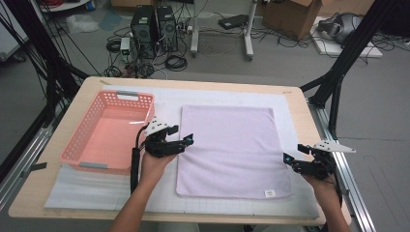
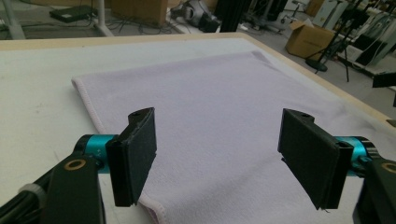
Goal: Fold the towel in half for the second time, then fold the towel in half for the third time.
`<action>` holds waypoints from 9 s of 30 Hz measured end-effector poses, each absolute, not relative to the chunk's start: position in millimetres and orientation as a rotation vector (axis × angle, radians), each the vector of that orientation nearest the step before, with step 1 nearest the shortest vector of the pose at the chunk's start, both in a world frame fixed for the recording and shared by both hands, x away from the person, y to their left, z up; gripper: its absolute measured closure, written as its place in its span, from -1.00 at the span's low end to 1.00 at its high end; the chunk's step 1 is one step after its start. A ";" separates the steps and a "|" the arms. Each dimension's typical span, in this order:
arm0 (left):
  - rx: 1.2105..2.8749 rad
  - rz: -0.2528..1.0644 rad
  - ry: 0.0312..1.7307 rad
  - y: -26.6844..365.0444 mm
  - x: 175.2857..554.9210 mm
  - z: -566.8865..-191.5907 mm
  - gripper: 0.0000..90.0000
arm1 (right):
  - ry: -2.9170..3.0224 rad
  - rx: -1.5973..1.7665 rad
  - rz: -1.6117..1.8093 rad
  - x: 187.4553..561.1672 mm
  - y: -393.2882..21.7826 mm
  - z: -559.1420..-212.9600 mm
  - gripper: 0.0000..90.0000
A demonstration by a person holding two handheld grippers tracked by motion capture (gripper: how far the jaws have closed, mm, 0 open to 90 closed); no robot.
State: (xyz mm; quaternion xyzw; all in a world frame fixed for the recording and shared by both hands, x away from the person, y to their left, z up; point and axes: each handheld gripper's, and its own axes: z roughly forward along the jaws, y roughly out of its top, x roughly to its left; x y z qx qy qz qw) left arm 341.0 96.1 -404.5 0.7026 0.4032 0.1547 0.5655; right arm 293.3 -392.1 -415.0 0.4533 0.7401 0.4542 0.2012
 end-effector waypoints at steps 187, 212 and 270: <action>1.736 0.230 0.926 108.4 260.1 -434.1 0.03 | 2.093 1.221 1.375 236.9 -388.1 -410.0 0.14; 1.685 0.241 0.929 121.1 224.6 -428.9 -0.15 | 2.300 1.149 1.332 203.8 -398.4 -424.7 0.40; 1.860 0.322 1.166 88.1 356.8 -452.9 0.15 | 2.187 1.346 1.024 347.9 -372.3 -445.1 0.26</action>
